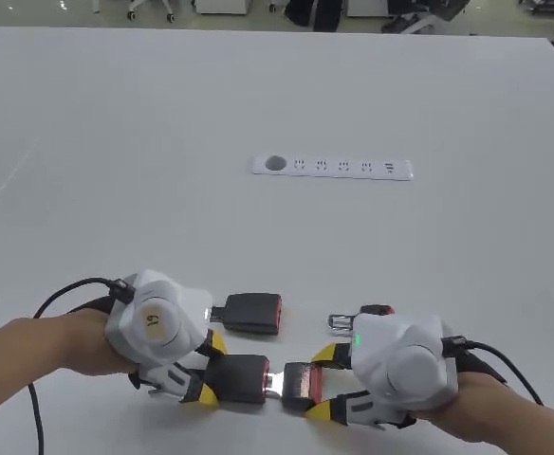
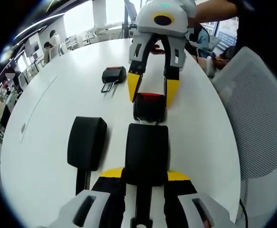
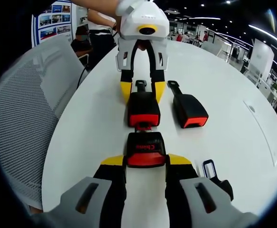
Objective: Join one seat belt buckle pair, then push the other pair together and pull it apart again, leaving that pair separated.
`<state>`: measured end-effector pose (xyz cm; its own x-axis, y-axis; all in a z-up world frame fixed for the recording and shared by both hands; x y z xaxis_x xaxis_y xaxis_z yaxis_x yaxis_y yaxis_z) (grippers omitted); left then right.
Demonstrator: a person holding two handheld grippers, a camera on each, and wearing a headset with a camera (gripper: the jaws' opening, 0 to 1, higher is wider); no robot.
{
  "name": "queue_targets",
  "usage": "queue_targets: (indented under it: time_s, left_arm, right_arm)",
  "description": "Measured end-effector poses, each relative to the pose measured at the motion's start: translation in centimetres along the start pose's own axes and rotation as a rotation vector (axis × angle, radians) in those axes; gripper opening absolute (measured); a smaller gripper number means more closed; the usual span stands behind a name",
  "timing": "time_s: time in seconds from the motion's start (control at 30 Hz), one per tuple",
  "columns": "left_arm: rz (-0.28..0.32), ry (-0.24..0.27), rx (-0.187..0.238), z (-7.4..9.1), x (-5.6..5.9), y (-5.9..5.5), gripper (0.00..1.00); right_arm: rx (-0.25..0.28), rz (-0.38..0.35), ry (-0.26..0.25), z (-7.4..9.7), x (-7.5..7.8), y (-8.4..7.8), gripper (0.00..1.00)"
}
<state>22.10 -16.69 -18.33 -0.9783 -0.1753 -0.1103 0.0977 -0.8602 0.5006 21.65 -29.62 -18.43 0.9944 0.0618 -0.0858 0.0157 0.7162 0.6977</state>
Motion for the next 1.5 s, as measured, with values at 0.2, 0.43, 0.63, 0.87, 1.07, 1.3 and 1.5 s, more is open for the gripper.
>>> queue_targets:
  time_s: [0.2, 0.43, 0.63, 0.87, 1.07, 1.3, 1.5]
  left_arm:
    - [-0.001, 0.0, 0.006, 0.0, 0.0, 0.0, 0.31]
    - [-0.01, -0.001, 0.007, 0.0, 0.0, 0.2, 0.31]
    - [-0.01, -0.001, 0.004, 0.0, 0.0, 0.1, 0.3]
    - [-0.009, -0.003, 0.011, 0.3, 0.0, -0.2, 0.3]
    - [-0.014, -0.004, 0.002, 0.3, 0.0, -0.3, 0.31]
    - [-0.023, -0.01, 0.009, 0.2, 0.0, -0.3, 0.31]
    - [-0.023, -0.005, -0.02, 0.1, 0.1, 0.1, 0.31]
  right_arm:
    - [-0.005, -0.005, 0.001, 0.0, 0.0, 0.0, 0.29]
    - [0.01, -0.016, -0.001, -0.5, -0.1, 0.5, 0.29]
    - [0.005, -0.016, 0.0, -0.9, 0.1, 0.7, 0.29]
    - [0.004, -0.015, 0.006, -0.4, -0.7, 1.5, 0.29]
    - [-0.001, -0.008, 0.007, -0.1, -0.5, 1.3, 0.3]
    - [0.009, -0.003, 0.006, 0.1, -0.2, 0.9, 0.29]
    - [-0.002, 0.001, 0.001, -0.1, 0.1, 0.7, 0.28]
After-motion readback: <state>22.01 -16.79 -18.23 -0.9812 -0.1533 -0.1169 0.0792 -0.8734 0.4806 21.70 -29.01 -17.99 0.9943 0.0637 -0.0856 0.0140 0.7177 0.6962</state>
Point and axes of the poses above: the centre of the closed fingertips' face, and the gripper's own axes: z roughly backward along the fingers, x roughly to its right, y roughly out of its top, the point moved 3 cm from there along z, roughly backward along the fingers, and after that the axes turned 10 degrees about y, right-handed, at the moved point
